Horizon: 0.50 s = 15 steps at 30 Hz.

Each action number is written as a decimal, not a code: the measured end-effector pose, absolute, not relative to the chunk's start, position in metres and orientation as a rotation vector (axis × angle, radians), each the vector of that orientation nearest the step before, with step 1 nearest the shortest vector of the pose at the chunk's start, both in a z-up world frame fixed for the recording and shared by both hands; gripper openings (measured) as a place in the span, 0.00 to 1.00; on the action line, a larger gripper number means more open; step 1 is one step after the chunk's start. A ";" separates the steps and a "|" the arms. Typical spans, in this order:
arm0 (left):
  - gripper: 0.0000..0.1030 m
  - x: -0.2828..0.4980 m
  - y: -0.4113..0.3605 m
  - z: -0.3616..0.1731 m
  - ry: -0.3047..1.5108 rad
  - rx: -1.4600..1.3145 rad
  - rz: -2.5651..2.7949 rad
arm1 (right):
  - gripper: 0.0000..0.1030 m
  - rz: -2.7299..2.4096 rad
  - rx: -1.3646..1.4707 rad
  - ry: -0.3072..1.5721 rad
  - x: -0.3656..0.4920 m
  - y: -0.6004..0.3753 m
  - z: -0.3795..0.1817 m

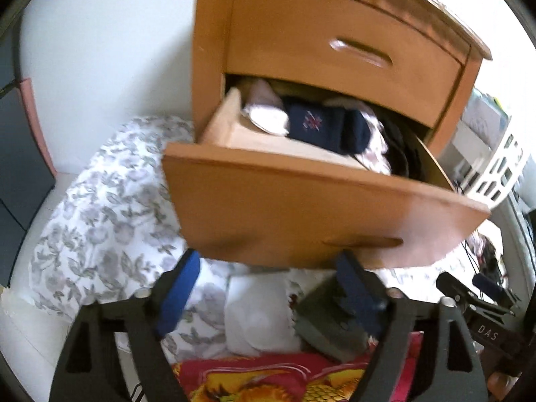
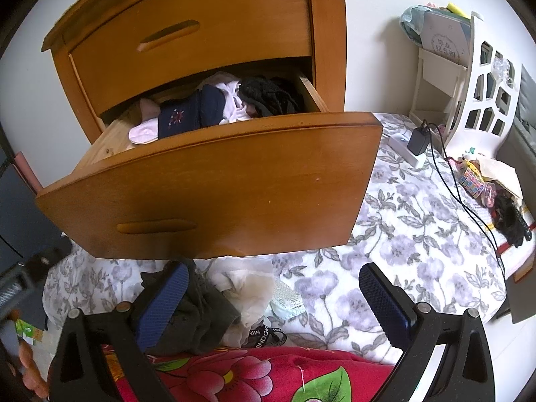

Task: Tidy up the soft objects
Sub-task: 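Withdraw the left gripper from the released grey cloth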

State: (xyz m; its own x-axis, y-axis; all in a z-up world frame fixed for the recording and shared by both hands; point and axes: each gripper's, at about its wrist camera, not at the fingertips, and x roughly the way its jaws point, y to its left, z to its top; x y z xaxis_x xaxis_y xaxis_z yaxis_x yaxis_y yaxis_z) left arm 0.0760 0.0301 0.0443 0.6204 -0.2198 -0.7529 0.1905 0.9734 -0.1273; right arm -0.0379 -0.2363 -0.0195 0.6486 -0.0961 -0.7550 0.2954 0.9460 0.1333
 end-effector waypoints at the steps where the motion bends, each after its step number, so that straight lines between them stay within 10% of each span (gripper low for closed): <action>1: 0.84 0.075 0.033 0.045 0.861 -0.042 -0.226 | 1.00 -0.226 0.252 0.839 -0.037 -0.236 -0.020; 15: 0.97 0.069 0.044 0.048 0.770 -0.056 -0.153 | 1.00 -0.223 0.214 0.867 -0.033 -0.231 -0.021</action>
State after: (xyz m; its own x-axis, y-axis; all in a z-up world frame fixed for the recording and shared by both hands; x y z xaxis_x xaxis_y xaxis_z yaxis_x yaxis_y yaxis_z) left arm 0.0688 0.0438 0.0476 0.7074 -0.1585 -0.6888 0.1176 0.9873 -0.1064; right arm -0.0331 -0.2308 -0.0213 0.6268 -0.1067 -0.7718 0.2792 0.9555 0.0947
